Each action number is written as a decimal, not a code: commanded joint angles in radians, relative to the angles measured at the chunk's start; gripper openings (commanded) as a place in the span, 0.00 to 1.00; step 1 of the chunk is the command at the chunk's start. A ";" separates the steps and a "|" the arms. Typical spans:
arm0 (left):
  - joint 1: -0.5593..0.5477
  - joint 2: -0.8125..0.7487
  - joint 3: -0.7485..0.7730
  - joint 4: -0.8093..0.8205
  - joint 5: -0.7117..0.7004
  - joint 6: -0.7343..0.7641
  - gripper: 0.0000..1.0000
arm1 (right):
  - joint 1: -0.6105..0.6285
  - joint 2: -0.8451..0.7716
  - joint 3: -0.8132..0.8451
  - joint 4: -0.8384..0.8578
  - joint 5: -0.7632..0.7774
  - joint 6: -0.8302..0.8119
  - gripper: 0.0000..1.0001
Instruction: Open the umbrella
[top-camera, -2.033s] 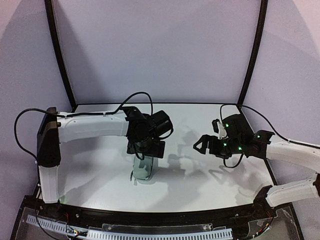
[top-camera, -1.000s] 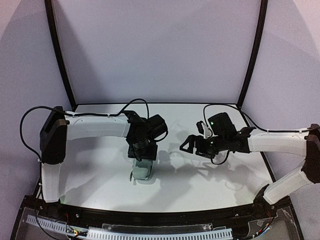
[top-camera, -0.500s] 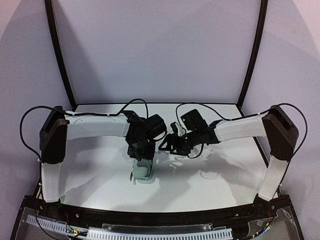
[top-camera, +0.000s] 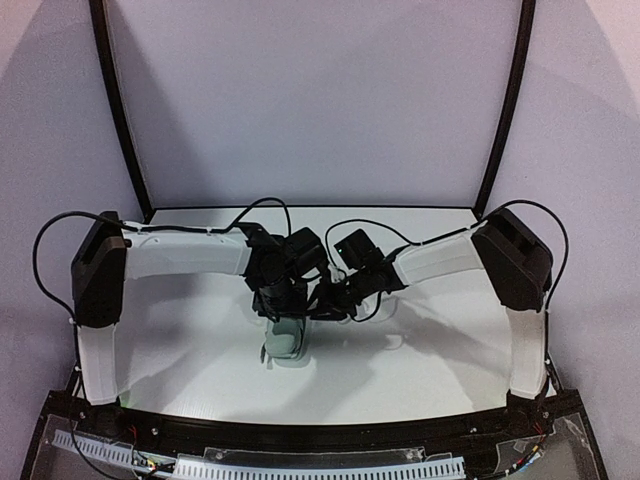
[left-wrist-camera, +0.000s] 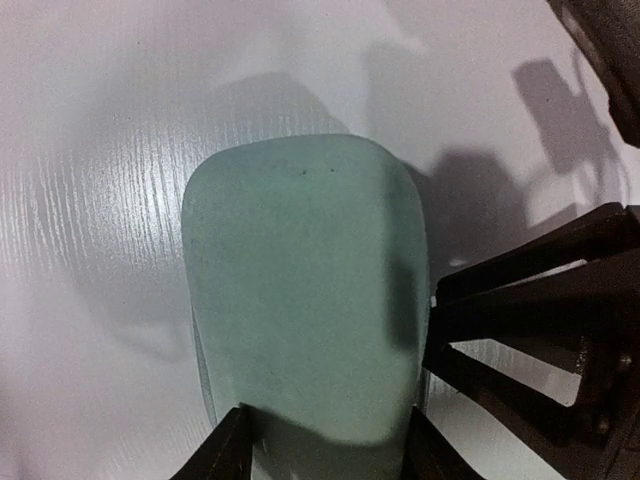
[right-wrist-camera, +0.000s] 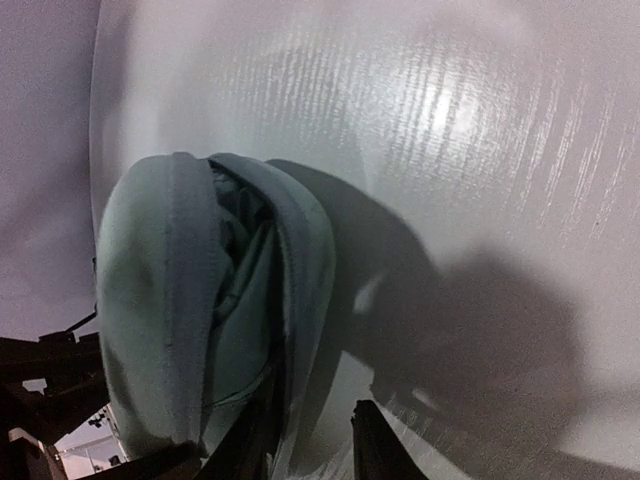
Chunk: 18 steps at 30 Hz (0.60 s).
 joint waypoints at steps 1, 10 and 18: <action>0.008 -0.042 -0.044 0.053 0.047 -0.023 0.49 | 0.010 0.044 0.030 0.001 -0.029 0.029 0.26; 0.030 -0.117 -0.143 0.096 0.045 -0.065 0.49 | 0.015 0.067 0.038 -0.065 0.023 0.011 0.00; 0.076 -0.289 -0.333 0.160 0.031 -0.115 0.58 | 0.013 0.090 0.035 -0.093 0.030 -0.001 0.00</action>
